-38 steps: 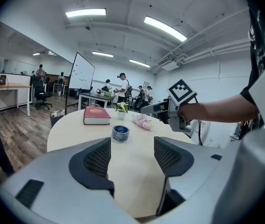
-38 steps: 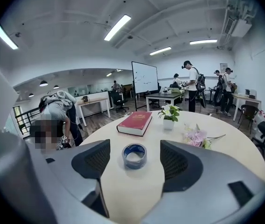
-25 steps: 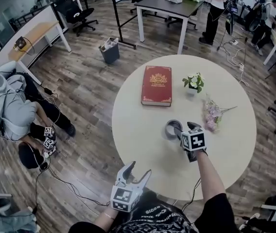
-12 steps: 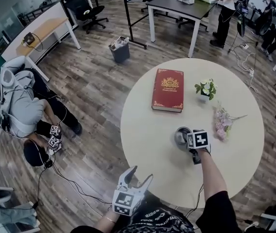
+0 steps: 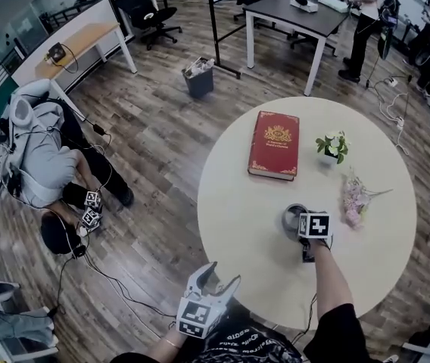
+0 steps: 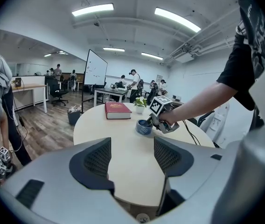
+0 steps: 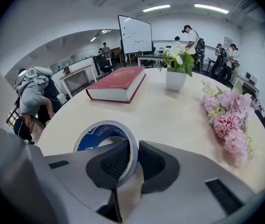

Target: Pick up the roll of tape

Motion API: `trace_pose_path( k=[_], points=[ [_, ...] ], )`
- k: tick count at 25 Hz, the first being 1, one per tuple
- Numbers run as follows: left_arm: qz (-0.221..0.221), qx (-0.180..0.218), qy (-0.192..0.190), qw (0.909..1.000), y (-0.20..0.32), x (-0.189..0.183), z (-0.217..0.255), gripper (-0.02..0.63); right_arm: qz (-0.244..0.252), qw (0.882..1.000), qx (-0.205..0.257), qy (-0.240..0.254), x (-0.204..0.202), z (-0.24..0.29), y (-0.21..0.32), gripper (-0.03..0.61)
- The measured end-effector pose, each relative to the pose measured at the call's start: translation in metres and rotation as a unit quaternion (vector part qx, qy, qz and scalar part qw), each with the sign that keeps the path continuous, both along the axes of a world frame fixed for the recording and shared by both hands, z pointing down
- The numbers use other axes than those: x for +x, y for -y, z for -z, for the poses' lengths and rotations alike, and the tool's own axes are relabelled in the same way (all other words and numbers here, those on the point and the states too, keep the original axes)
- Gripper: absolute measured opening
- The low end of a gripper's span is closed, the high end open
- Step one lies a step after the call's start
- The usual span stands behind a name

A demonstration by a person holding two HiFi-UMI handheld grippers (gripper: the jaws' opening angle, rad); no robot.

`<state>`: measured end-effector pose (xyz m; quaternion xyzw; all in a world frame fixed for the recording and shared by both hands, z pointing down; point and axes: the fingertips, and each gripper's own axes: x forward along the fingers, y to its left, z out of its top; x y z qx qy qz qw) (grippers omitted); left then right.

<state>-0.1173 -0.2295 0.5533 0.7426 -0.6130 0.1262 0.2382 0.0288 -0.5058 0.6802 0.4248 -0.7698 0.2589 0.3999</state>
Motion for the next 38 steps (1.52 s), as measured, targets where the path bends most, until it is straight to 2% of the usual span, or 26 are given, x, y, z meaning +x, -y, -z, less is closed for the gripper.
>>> trace_pose_path(
  k=[9,15,22,28,38],
  points=[
    [-0.020,0.009,-0.002,0.9998,-0.002,0.010,0.002,0.308,0.004,0.995,0.084,0.055,-0.001,0.061,-0.002,0.067],
    [-0.041,0.026,-0.006,0.9988,-0.001,0.024,0.007,0.308,0.003,0.988,0.137,0.071,0.003,0.112,-0.015,0.067],
    [-0.059,0.043,-0.010,0.9972,-0.003,0.038,0.016,0.308,-0.028,0.977,0.187,0.096,0.031,0.164,-0.040,0.067],
    [-0.058,0.059,-0.021,0.9964,-0.002,0.044,0.029,0.308,-0.047,0.968,0.223,0.105,0.058,0.202,-0.070,0.067],
    [-0.071,0.081,-0.028,0.9938,0.001,0.060,0.048,0.302,-0.091,0.954,0.262,0.115,0.102,0.228,-0.131,0.067]
  ],
)
